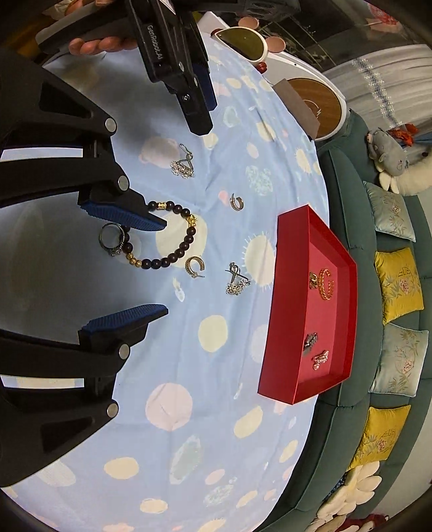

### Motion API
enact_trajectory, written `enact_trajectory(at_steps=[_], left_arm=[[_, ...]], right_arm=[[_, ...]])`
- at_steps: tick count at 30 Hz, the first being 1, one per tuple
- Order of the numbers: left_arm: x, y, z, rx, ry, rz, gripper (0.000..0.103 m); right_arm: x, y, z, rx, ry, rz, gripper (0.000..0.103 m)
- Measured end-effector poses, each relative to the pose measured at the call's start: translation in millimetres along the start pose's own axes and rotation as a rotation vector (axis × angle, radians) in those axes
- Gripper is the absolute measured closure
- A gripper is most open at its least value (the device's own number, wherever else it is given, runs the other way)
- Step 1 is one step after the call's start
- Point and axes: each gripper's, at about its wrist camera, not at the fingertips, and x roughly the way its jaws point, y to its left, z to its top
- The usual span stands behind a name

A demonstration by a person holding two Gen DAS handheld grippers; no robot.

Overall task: Organize jewelry
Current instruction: 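Grasp the dark beaded bracelet with the right tool while the left tool grasps the silver chain pendant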

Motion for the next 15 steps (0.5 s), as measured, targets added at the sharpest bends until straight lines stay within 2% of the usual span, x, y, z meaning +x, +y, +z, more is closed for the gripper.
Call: enact_trajectory(at_steps=[6, 10, 13, 15], left_arm=[[3, 0, -7, 0.030, 0.010, 0.015, 0.040], [3, 2, -8, 0.038, 0.011, 0.021, 0.040], [3, 4, -7, 0.031, 0.011, 0.017, 0.040], [3, 4, -6, 0.029, 0.007, 0.018, 0.040]], right_arm=[[20, 0, 0, -0.005, 0.031, -0.004, 0.058], [27, 1, 0, -0.018, 0.039, -0.008, 0.070], [28, 4, 1, -0.031, 0.035, -0.015, 0.073], [30, 7, 2, -0.052, 0.031, -0.036, 0.084]])
